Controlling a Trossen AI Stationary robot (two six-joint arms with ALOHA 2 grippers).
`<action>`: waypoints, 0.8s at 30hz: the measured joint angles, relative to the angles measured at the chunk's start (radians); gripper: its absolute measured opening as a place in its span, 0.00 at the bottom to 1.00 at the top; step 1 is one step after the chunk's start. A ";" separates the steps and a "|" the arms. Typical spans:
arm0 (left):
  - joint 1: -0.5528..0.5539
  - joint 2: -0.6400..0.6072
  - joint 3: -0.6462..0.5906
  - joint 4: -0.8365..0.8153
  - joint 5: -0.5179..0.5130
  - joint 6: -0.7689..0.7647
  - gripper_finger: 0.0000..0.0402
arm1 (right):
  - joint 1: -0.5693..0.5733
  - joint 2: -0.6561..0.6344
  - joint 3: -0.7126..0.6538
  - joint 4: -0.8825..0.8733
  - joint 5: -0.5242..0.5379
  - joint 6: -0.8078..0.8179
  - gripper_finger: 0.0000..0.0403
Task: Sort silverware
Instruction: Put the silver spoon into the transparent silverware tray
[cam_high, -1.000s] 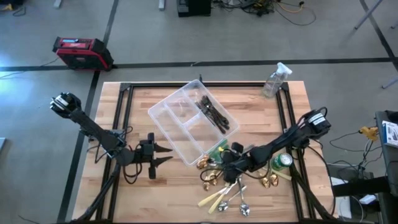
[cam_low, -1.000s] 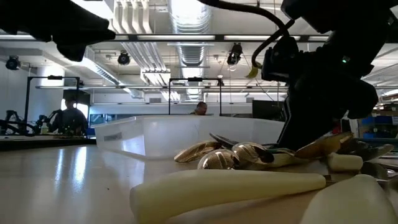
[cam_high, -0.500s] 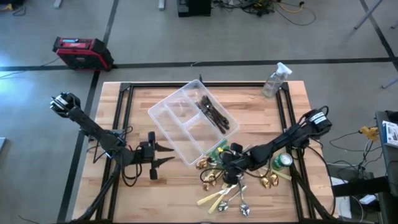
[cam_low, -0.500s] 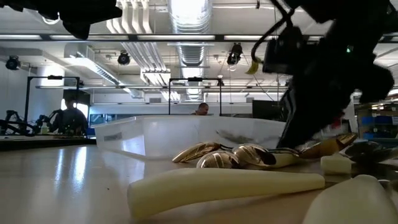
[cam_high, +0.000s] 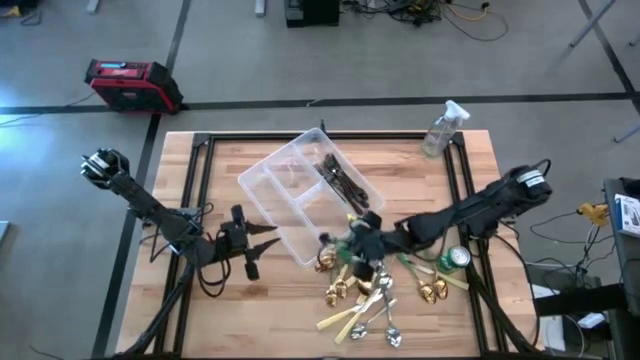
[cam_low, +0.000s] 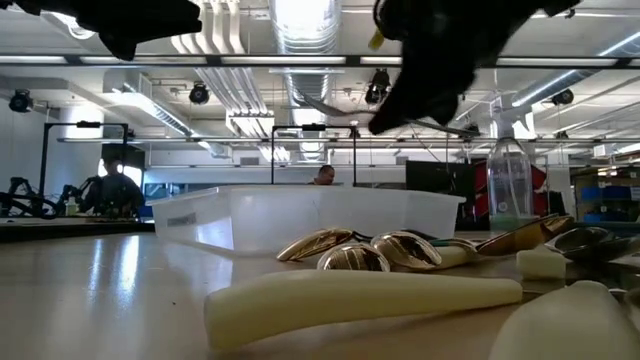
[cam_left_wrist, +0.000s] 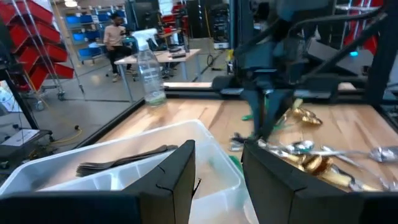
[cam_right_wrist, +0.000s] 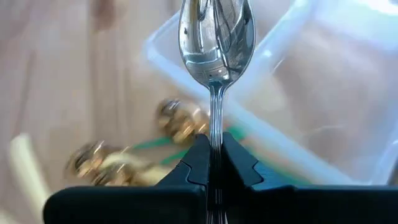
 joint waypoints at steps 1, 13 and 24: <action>0.001 0.000 0.004 0.002 0.000 0.000 0.30 | -0.025 0.006 0.011 0.032 0.001 -0.014 0.01; 0.001 0.020 0.057 0.008 0.005 -0.001 0.30 | -0.323 0.265 0.177 0.067 -0.129 -0.081 0.01; -0.001 0.073 0.061 0.004 0.006 0.000 0.30 | -0.348 0.408 0.214 0.032 -0.139 -0.003 0.01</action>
